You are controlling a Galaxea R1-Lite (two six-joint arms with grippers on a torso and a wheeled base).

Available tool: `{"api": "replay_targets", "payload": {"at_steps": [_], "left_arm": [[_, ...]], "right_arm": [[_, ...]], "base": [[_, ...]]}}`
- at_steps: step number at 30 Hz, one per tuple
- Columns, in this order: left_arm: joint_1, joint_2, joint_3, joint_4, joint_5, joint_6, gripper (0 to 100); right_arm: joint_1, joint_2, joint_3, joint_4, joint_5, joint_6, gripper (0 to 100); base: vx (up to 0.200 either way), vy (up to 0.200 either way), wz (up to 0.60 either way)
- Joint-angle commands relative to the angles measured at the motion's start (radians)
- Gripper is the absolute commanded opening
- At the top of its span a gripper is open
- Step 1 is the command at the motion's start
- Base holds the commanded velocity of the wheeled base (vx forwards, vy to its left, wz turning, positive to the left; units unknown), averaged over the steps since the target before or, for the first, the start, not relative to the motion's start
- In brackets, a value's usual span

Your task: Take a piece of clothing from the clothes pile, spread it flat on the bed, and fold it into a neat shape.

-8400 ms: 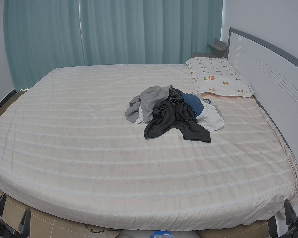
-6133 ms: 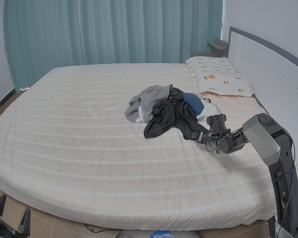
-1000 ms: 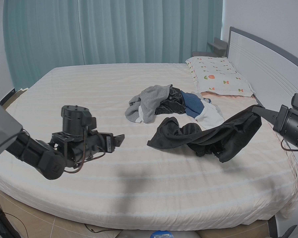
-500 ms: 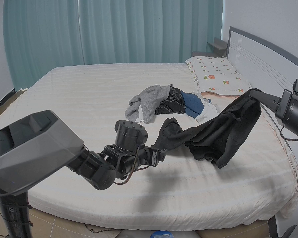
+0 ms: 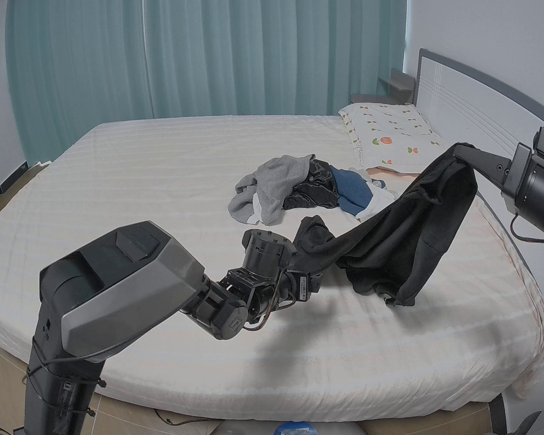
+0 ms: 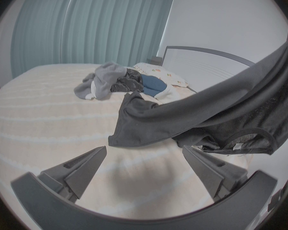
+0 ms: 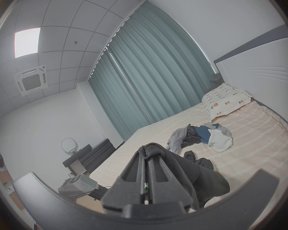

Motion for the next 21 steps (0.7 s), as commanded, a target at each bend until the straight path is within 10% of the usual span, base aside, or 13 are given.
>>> {"api": "replay_targets", "payload": {"at_steps": [1,21], "left_arm": [[0.025,0.028,-0.032,0.013,-0.034,-0.005,100],[0.049,0.194,-0.204,-0.026,-0.13,-0.111,100]], "right_arm": [[-0.001,0.033,-0.039,-0.001,-0.002,0.0,0],[0.004,0.067,-0.105,0.004,-0.007,0.0,0]], "base": [[0.0,0.0,0.0],[0.0,0.0,0.0]]}}
